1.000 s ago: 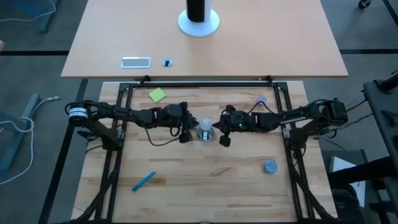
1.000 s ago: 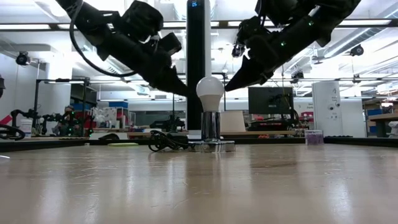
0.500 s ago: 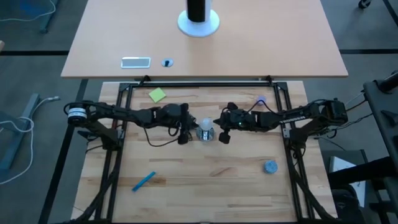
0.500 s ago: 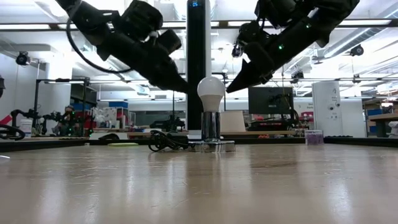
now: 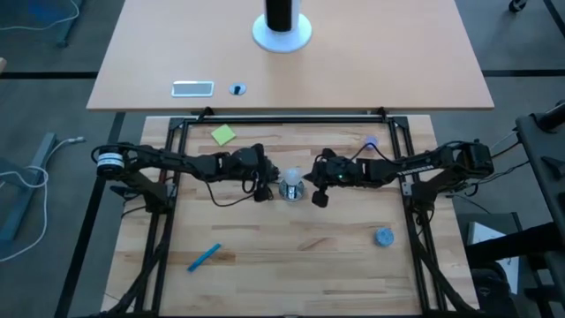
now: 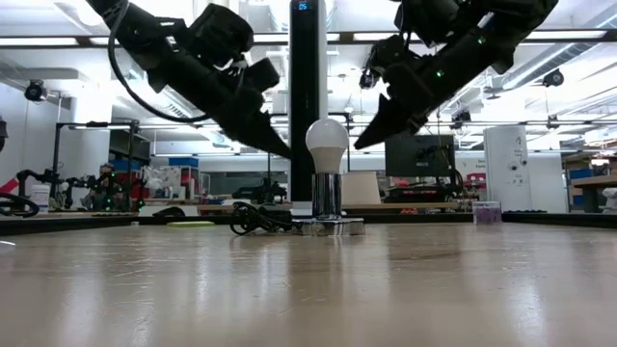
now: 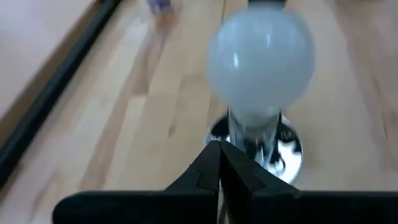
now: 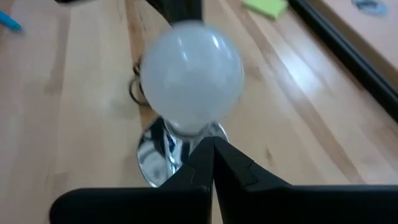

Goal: Screw lightbulb
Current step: Insert the lightbulb into the lamp

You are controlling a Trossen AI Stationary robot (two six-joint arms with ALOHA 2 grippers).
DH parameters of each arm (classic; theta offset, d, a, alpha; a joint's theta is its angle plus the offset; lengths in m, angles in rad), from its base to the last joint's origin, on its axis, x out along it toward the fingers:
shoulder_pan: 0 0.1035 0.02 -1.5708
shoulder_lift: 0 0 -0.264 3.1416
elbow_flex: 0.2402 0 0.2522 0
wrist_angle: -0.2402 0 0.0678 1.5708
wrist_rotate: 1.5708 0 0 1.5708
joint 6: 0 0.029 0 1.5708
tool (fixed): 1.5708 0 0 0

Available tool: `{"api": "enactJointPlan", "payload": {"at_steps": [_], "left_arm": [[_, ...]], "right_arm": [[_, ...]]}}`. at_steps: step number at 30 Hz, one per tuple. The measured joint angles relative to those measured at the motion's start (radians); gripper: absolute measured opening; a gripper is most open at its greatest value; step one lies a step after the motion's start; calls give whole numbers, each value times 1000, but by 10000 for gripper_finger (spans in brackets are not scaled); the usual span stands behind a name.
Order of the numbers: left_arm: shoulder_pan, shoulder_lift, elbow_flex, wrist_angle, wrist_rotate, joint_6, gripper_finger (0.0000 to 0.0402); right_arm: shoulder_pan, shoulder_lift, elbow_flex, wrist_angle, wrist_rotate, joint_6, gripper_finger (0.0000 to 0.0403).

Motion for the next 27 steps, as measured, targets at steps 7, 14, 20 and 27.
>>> {"api": "enactJointPlan", "payload": {"at_steps": [7, 14, 20, 27], "left_arm": [[-1, -24, 0, 4, 230, 14, 0], [0, -6, 0, 102, 164, 18, 0], [1, 4, 0, 104, 122, 1, 0], [-1, 5, 0, 69, 62, -3, 0]], "right_arm": [[-8, -1, 0, -11, 50, -11, 0], [-7, -2, 0, 54, 1, -42, 0], [2, -3, -1, 55, -31, -36, 0], [7, -3, -1, 44, -56, -18, 0]]}}
